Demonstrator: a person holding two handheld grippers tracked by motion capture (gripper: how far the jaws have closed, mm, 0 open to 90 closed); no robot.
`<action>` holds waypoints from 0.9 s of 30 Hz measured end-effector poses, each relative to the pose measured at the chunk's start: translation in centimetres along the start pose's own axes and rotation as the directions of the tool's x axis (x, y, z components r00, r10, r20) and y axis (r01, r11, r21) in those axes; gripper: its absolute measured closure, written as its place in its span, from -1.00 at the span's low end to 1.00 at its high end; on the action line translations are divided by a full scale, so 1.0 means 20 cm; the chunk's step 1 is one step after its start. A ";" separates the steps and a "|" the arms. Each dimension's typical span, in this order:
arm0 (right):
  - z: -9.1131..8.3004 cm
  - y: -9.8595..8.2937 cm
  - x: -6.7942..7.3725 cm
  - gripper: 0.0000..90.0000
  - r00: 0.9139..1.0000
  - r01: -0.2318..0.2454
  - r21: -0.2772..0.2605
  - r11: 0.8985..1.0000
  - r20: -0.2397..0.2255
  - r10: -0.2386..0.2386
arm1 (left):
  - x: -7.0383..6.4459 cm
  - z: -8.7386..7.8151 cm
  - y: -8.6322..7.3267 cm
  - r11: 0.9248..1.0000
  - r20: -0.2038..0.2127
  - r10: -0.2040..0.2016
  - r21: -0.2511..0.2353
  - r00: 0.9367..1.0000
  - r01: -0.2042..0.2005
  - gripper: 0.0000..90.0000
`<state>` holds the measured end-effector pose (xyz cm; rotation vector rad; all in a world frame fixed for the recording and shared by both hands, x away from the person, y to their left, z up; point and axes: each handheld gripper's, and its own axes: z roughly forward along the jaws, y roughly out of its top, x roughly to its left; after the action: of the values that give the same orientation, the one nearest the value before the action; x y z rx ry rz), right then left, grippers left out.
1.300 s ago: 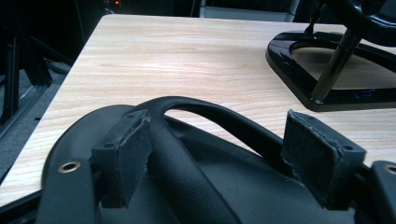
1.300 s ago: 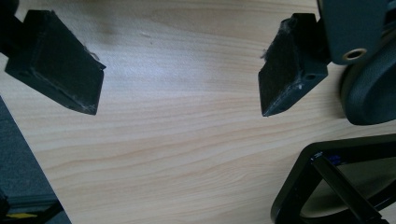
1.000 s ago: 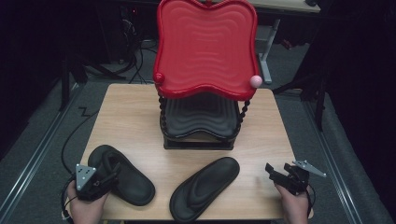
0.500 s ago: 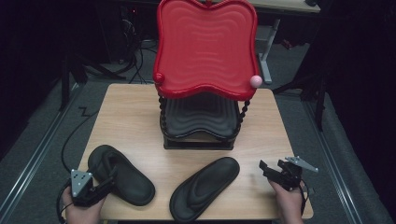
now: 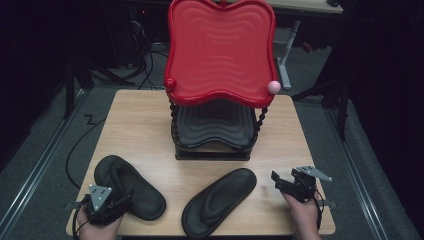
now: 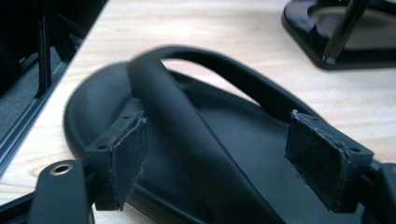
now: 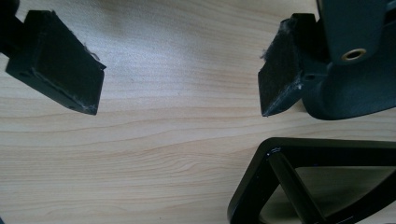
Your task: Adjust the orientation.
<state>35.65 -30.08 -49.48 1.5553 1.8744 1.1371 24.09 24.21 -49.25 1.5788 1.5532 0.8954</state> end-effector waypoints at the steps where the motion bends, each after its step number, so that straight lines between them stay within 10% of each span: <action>1: -0.01 0.00 0.00 -0.68 1.000 0.001 -0.004 1.000 -0.001 -0.001 | -0.01 0.01 0.00 1.000 -0.002 -0.004 0.014 1.000 0.004 -0.53; 6: -0.03 -0.02 -0.02 -0.68 1.000 -0.007 -0.014 1.000 -0.009 0.006 | -0.02 0.04 0.00 0.998 -0.014 -0.019 0.053 1.000 0.020 -0.43; 15: -0.05 -0.04 -0.04 -0.67 0.999 -0.041 -0.002 0.999 0.015 0.041 | 0.05 0.03 0.02 0.998 -0.005 -0.061 0.021 0.998 0.061 0.31; 27: -0.02 0.03 0.02 -0.67 0.999 0.048 -0.032 0.998 -0.001 -0.048 | 0.02 0.02 0.04 1.000 -0.010 0.025 0.002 1.000 -0.025 0.67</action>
<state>35.51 -29.80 -48.74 1.4844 1.8757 1.1419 24.81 24.58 -48.73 1.6006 1.5449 0.9172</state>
